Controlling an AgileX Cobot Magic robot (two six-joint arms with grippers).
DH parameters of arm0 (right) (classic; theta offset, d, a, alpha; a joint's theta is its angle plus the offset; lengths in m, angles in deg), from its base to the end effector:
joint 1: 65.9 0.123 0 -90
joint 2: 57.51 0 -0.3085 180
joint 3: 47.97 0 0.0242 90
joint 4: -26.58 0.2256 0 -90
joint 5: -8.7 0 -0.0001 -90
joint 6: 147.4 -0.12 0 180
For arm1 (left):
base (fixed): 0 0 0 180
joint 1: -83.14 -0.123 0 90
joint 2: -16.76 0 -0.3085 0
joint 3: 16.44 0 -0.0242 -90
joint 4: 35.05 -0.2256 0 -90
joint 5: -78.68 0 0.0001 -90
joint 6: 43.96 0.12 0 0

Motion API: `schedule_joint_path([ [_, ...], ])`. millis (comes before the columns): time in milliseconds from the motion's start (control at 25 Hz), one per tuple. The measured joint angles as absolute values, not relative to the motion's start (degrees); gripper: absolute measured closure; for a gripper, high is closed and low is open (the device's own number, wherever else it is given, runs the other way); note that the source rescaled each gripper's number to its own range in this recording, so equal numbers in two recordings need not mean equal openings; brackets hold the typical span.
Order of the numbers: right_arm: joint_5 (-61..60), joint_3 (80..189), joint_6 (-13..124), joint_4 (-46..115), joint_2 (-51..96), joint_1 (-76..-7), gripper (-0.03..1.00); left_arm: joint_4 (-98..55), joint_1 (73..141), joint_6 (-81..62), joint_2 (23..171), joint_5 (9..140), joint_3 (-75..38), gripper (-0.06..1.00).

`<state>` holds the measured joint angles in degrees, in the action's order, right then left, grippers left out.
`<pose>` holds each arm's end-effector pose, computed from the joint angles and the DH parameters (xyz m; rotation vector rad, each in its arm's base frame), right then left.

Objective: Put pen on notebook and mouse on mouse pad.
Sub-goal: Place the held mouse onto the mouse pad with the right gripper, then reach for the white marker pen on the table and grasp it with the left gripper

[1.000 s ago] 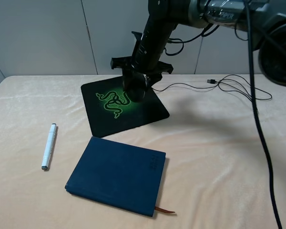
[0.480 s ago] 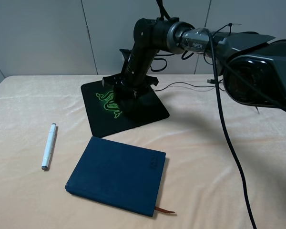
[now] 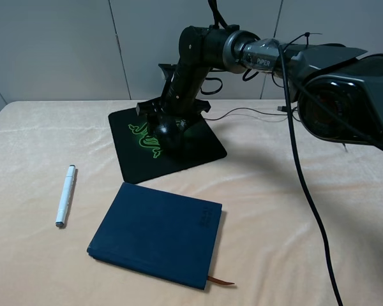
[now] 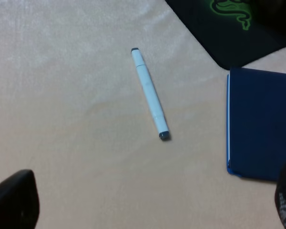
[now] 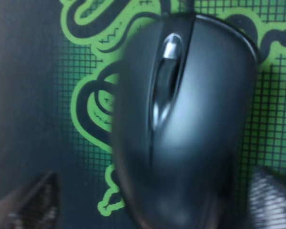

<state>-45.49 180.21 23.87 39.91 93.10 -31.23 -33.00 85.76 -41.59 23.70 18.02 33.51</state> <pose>0.4333 0.3270 0.1418 -0.4950 2.7570 0.4972 -0.0243 -0.0026 0.2482 0.0907 2.0494 -0.0456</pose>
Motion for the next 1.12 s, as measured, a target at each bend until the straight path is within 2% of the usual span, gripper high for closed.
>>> schedule_joint_path([
  [40, -45.4, 180.2, 23.9, 40.2, 93.1, -31.2, 0.2, -33.0, 85.8, -41.6, 23.7, 18.0, 33.5, -0.06],
  [80, -45.4, 180.2, 24.0, 40.4, 93.1, -31.2, 0.12, -33.0, 85.8, -41.6, 23.7, 18.0, 33.5, -0.06],
  [120, -45.4, 180.2, 24.0, 40.4, 93.1, -31.2, 0.06, -33.0, 85.8, -41.6, 23.7, 18.0, 33.5, -0.06],
  [200, -45.4, 180.2, 24.0, 40.4, 93.1, -31.2, 0.0, -33.0, 85.8, -41.6, 23.7, 18.0, 33.5, -0.06],
  [320, -45.4, 180.2, 24.0, 40.4, 93.1, -31.2, -0.03, -33.0, 85.8, -41.6, 23.7, 18.0, 33.5, -0.06],
  [920, -59.8, 181.7, 28.6, 37.6, 86.7, -31.2, -0.03, -33.0, 85.8, -41.6, 23.7, 18.0, 33.5, -0.06],
  [1120, -60.8, 181.7, 29.9, 36.2, 83.3, -31.2, -0.03, -33.0, 85.8, -41.6, 23.7, 18.0, 33.5, -0.06],
])
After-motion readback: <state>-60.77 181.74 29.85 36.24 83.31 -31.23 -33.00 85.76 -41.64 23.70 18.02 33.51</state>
